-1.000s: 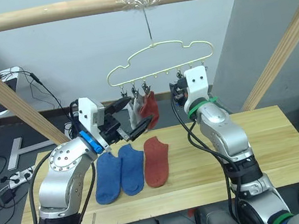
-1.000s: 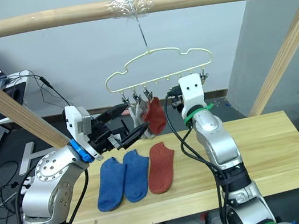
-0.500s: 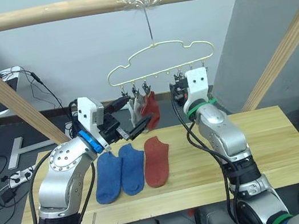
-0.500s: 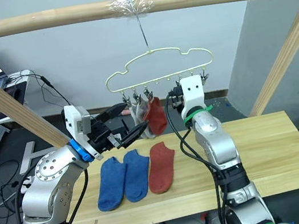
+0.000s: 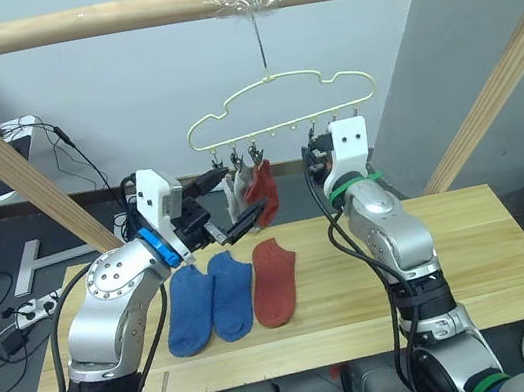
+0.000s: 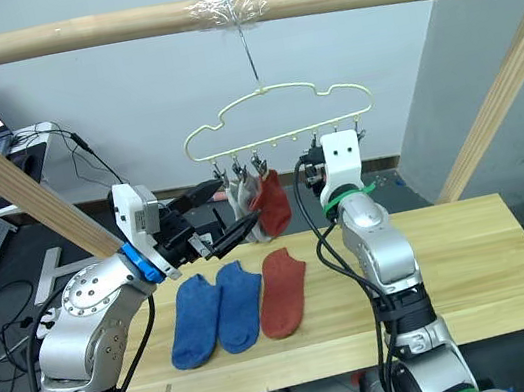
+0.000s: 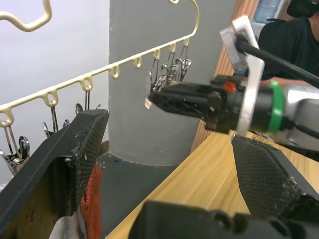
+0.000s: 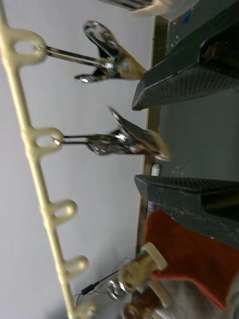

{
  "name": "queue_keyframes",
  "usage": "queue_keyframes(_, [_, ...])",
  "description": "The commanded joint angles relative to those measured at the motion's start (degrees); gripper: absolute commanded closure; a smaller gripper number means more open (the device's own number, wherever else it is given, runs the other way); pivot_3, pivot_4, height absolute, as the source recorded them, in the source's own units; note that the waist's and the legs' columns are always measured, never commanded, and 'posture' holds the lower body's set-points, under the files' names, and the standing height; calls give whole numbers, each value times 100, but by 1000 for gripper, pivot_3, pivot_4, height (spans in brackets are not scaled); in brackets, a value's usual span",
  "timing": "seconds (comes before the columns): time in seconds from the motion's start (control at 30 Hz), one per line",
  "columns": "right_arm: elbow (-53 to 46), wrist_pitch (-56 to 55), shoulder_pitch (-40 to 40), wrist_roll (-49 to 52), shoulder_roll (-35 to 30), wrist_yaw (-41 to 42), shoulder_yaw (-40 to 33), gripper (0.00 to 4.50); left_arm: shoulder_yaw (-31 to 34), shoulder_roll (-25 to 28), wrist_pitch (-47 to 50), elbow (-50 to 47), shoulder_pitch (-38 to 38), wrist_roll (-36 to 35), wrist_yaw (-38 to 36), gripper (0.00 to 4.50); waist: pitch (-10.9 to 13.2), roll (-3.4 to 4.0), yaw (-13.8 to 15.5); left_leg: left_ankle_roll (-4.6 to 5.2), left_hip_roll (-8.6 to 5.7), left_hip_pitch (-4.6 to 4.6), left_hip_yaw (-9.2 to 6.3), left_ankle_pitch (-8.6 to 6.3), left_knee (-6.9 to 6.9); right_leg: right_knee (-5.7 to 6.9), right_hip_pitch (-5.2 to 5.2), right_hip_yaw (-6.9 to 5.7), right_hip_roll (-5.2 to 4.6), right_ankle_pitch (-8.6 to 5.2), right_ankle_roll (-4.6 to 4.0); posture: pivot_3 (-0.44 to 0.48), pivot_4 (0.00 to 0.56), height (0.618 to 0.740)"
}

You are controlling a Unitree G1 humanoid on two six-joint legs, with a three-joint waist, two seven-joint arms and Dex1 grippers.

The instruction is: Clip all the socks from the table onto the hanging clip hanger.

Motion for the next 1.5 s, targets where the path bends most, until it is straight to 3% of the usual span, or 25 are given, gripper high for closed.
queue_keyframes(0.03, [239,-319,-349,58,-52,-28,-118,2374,28,-45,-67,-180,-53,-24,12,0,1,1,-1,0,0,0,0,0,0,0,0,0,0,0,0,168,187,740])
queue_keyframes(0.17, [575,-542,-686,97,-41,79,-56,2374,44,-64,-21,-291,-37,-56,45,0,7,2,-6,0,0,0,0,0,-1,0,0,0,0,0,0,173,188,740])
queue_keyframes(1.03, [1203,-1003,-1037,221,12,232,-111,2374,102,-176,155,-515,-182,-223,187,0,42,17,4,1,0,-3,-1,-1,-3,-4,-1,-1,0,-1,0,189,195,740])
queue_keyframes(1.3, [1171,-1020,-1000,236,-33,233,-142,4308,105,-176,157,-513,-202,-273,188,0,45,18,4,1,0,-3,-1,-1,-3,-4,-1,-1,0,-1,0,189,195,740])
queue_keyframes(1.5, [1036,-889,-918,312,-165,338,-184,4382,38,-178,161,-511,-50,-172,248,0,46,18,4,1,0,-4,-1,-1,-3,-6,-2,-1,0,-1,0,189,195,740])
